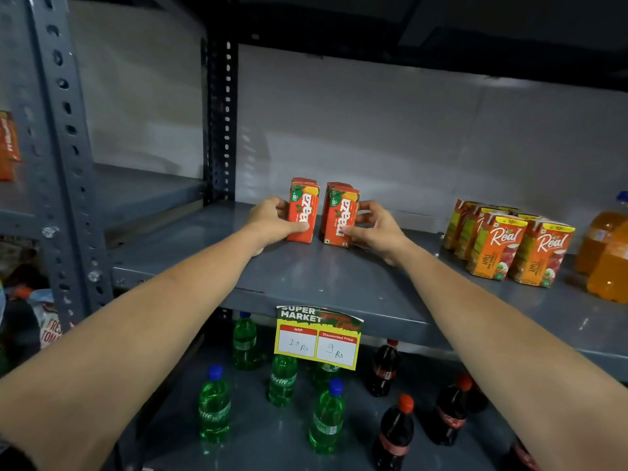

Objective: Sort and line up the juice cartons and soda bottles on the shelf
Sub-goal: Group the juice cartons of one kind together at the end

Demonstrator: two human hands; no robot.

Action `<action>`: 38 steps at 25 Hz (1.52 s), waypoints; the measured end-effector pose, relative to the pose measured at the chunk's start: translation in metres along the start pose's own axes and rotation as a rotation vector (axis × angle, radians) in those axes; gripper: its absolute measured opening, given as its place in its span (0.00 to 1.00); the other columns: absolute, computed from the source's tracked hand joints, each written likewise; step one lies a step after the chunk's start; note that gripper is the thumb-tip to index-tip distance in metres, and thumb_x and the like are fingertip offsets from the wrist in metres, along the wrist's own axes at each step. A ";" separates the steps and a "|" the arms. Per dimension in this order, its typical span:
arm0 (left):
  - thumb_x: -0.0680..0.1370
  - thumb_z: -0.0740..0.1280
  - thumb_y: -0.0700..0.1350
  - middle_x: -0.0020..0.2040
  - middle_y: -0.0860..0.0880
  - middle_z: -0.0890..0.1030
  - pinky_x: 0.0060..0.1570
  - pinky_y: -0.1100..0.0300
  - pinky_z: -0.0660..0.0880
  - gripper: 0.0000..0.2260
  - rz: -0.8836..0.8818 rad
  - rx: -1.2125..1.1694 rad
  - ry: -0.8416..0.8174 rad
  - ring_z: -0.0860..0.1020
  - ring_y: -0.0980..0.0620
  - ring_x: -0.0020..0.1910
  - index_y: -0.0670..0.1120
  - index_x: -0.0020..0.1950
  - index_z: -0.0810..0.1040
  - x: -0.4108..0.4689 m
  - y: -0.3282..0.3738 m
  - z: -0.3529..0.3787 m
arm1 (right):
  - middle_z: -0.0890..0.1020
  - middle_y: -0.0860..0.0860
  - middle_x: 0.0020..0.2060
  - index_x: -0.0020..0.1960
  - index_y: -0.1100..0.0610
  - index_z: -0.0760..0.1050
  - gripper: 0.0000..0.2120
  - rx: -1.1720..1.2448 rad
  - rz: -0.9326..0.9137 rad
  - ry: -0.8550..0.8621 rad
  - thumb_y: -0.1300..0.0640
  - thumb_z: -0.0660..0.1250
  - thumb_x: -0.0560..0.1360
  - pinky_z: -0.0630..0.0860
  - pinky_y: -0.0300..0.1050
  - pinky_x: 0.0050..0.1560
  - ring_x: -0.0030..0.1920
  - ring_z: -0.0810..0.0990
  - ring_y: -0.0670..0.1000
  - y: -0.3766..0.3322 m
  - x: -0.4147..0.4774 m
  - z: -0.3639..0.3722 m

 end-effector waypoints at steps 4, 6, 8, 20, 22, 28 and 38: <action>0.67 0.78 0.44 0.60 0.45 0.80 0.49 0.60 0.73 0.26 0.051 0.011 -0.012 0.77 0.53 0.52 0.42 0.62 0.74 0.010 0.000 -0.003 | 0.75 0.58 0.57 0.62 0.55 0.65 0.22 0.018 -0.015 -0.027 0.63 0.70 0.72 0.79 0.56 0.56 0.60 0.77 0.57 0.001 0.000 0.000; 0.66 0.78 0.45 0.60 0.45 0.80 0.50 0.60 0.74 0.27 0.058 0.017 -0.020 0.77 0.52 0.54 0.42 0.62 0.75 0.014 -0.002 -0.004 | 0.76 0.58 0.57 0.60 0.54 0.65 0.21 0.021 -0.024 -0.043 0.63 0.70 0.73 0.79 0.56 0.56 0.59 0.77 0.56 0.002 -0.001 0.002; 0.66 0.79 0.45 0.59 0.45 0.80 0.51 0.58 0.75 0.26 0.068 0.012 -0.027 0.77 0.52 0.54 0.42 0.62 0.75 0.017 -0.002 -0.002 | 0.76 0.58 0.57 0.61 0.54 0.65 0.21 0.020 -0.038 -0.051 0.62 0.70 0.73 0.79 0.56 0.56 0.59 0.78 0.56 0.002 -0.003 0.003; 0.64 0.80 0.45 0.56 0.44 0.82 0.56 0.49 0.78 0.26 0.049 -0.021 -0.058 0.81 0.49 0.54 0.41 0.59 0.78 0.020 -0.007 -0.001 | 0.74 0.58 0.60 0.67 0.56 0.62 0.25 -0.057 -0.020 -0.083 0.60 0.68 0.75 0.78 0.54 0.58 0.62 0.75 0.57 -0.002 -0.006 0.008; 0.64 0.80 0.46 0.57 0.44 0.82 0.56 0.52 0.78 0.27 0.049 0.012 -0.034 0.81 0.49 0.54 0.41 0.60 0.78 0.017 -0.005 -0.002 | 0.74 0.58 0.61 0.67 0.57 0.62 0.25 -0.080 0.000 -0.077 0.59 0.69 0.74 0.78 0.54 0.59 0.62 0.75 0.56 -0.002 -0.007 0.009; 0.62 0.81 0.52 0.41 0.46 0.82 0.43 0.62 0.72 0.21 0.061 0.198 0.179 0.78 0.53 0.39 0.40 0.45 0.81 -0.020 0.009 -0.018 | 0.72 0.49 0.34 0.42 0.55 0.66 0.13 -0.118 -0.035 0.248 0.62 0.71 0.69 0.70 0.40 0.36 0.36 0.71 0.47 -0.010 -0.037 -0.025; 0.68 0.77 0.51 0.32 0.50 0.79 0.38 0.60 0.74 0.13 0.262 0.027 0.028 0.76 0.57 0.31 0.43 0.41 0.81 -0.094 0.102 0.114 | 0.78 0.55 0.35 0.29 0.58 0.70 0.11 -0.850 0.050 0.374 0.54 0.66 0.66 0.70 0.42 0.38 0.42 0.81 0.59 0.013 -0.141 -0.177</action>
Point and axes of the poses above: each hand's wrist, its own x-axis towards the middle knuckle, its own z-axis out of the palm, y = z × x, the point moved 8 cm from there along x, towards the middle knuckle
